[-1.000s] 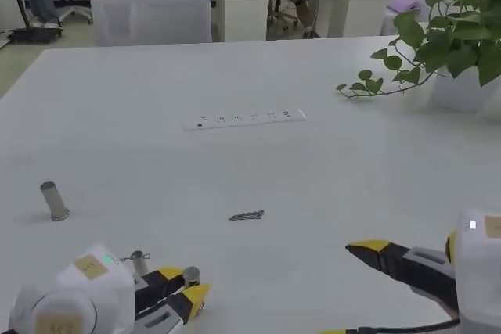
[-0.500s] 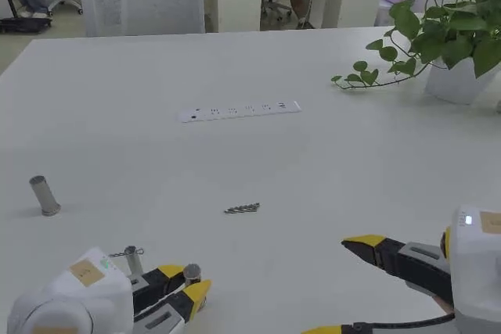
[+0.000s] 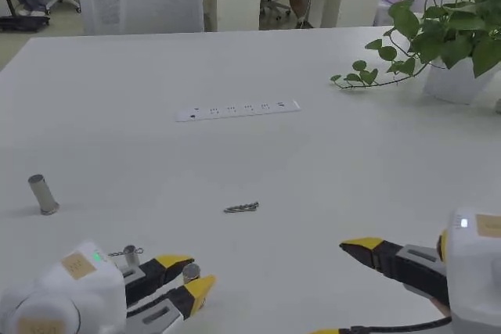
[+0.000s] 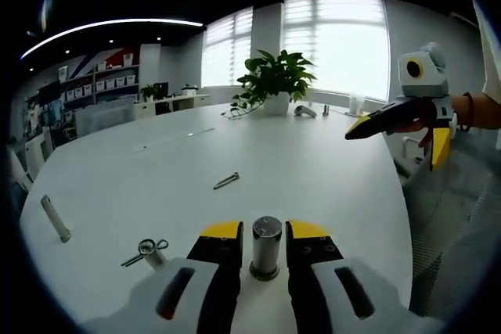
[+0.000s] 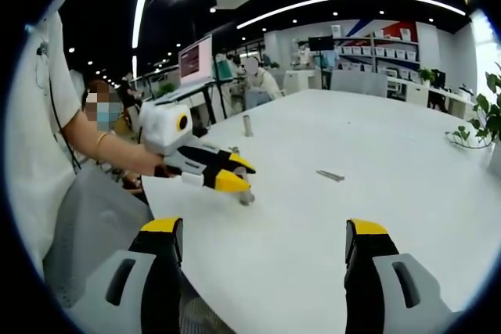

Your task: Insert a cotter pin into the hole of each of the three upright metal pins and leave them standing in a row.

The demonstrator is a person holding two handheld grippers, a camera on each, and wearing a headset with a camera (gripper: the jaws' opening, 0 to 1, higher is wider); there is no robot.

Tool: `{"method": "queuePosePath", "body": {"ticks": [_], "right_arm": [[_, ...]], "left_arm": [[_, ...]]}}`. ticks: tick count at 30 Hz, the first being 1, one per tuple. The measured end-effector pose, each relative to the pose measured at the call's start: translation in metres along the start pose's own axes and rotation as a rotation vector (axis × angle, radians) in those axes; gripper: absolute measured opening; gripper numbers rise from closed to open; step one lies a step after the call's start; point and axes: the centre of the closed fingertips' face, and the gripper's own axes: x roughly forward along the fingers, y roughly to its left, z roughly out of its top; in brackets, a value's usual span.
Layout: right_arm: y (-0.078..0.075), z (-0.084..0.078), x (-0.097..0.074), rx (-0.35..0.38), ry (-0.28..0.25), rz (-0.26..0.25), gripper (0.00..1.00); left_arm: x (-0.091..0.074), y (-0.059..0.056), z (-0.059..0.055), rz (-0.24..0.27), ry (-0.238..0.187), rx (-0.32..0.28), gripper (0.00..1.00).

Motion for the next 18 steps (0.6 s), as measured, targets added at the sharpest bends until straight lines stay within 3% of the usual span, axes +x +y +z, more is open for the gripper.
{"method": "queuePosePath", "body": {"ticks": [9, 18], "right_arm": [[0.000, -0.002, 0.001, 0.001, 0.011, -0.002, 0.86], [0.000, -0.004, 0.003, 0.000, 0.026, -0.007, 0.86]], "left_arm": [[0.002, -0.009, -0.008, -0.111, 0.016, 0.049, 0.22], [0.007, -0.010, -0.011, -0.161, 0.020, 0.074, 0.19]]}}
